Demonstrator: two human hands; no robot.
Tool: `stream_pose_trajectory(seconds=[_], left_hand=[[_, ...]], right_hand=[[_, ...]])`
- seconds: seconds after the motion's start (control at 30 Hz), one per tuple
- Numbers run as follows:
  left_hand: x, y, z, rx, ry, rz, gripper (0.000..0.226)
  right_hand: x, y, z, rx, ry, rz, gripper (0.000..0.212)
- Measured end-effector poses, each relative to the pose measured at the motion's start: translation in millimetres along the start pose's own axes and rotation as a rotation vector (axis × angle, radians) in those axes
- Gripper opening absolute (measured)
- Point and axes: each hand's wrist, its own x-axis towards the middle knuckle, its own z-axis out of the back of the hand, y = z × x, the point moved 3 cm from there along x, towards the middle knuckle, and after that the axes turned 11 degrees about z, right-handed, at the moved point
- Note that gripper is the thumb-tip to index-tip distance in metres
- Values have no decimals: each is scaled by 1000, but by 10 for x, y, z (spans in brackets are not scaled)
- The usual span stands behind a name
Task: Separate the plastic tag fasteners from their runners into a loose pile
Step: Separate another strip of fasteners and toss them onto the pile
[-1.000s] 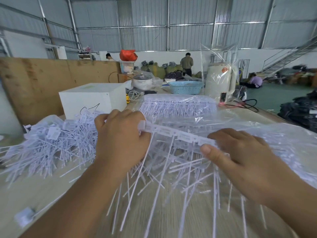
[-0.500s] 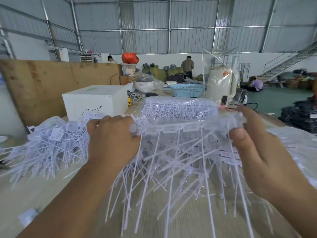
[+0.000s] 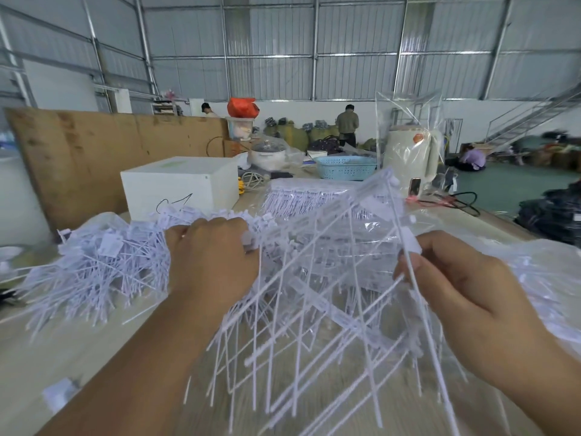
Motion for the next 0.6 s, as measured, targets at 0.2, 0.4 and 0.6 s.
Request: stream_pose_trajectory(seconds=[0.2,0.4,0.6], left_hand=[[53,136,-4,-8,-26,54,43],[212,365,69,15,-66,169,9],[155,258,65,24,-21,120,13]], right_hand=[[32,-108,115,-82,-39,-195,41],[40,-216,165,-144,0,-263,34],[61,-168,126,95,-75,-249,27]])
